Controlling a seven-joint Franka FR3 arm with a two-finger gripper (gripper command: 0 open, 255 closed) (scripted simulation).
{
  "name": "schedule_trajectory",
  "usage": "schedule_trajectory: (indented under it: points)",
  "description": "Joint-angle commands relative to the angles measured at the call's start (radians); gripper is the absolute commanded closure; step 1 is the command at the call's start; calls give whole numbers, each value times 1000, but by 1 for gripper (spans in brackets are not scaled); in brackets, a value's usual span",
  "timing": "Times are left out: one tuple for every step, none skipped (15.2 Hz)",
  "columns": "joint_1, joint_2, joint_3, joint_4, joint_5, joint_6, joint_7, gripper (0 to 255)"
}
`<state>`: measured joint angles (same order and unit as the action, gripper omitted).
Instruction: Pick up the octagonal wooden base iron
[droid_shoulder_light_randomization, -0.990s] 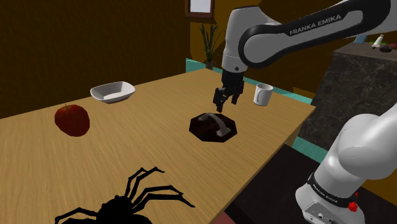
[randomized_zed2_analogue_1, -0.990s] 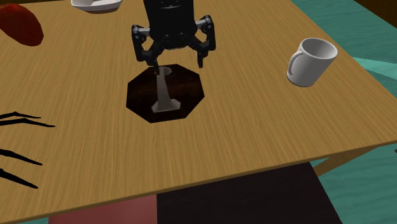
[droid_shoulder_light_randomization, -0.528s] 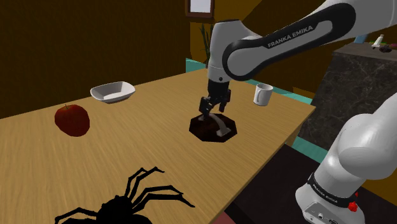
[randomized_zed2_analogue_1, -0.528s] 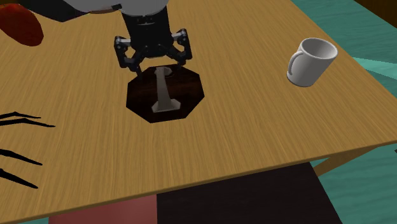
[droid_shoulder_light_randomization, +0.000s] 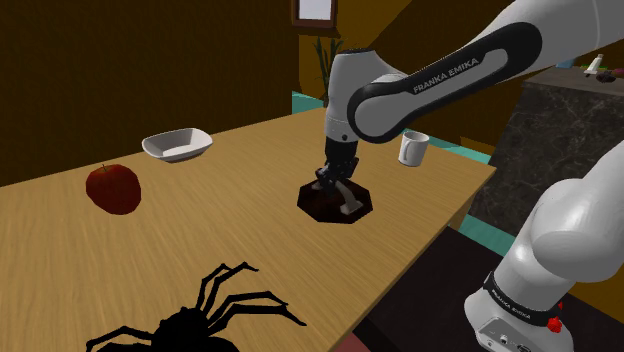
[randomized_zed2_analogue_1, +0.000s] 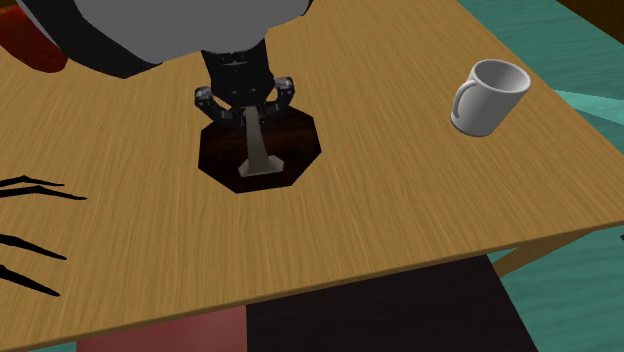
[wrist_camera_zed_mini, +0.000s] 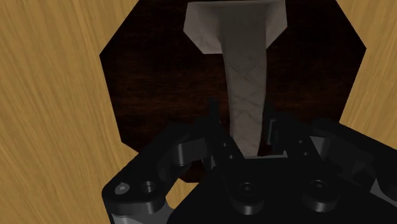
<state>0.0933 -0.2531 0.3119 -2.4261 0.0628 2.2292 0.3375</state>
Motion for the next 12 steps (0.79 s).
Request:
schedule_trajectory:
  points:
    - [0, 1, 0, -1, 0, 2, 0, 255]
    - [0, 1, 0, -1, 0, 2, 0, 255]
    - [0, 1, 0, 0, 0, 2, 0, 255]
    - [0, 1, 0, 0, 0, 2, 0, 255]
    - [0, 1, 0, 0, 0, 2, 0, 255]
    - [0, 1, 0, 0, 0, 2, 0, 255]
    - [0, 1, 0, 0, 0, 2, 0, 255]
    - [0, -1, 0, -1, 0, 0, 0, 255]
    - [1, -8, -1, 7, 2, -14, -2, 255]
    - [1, -14, -3, 15, 3, -29, -3, 255]
    - [1, -21, -4, 23, 5, -43, -5, 255]
    - [1, -27, -6, 32, 6, -58, -6, 255]
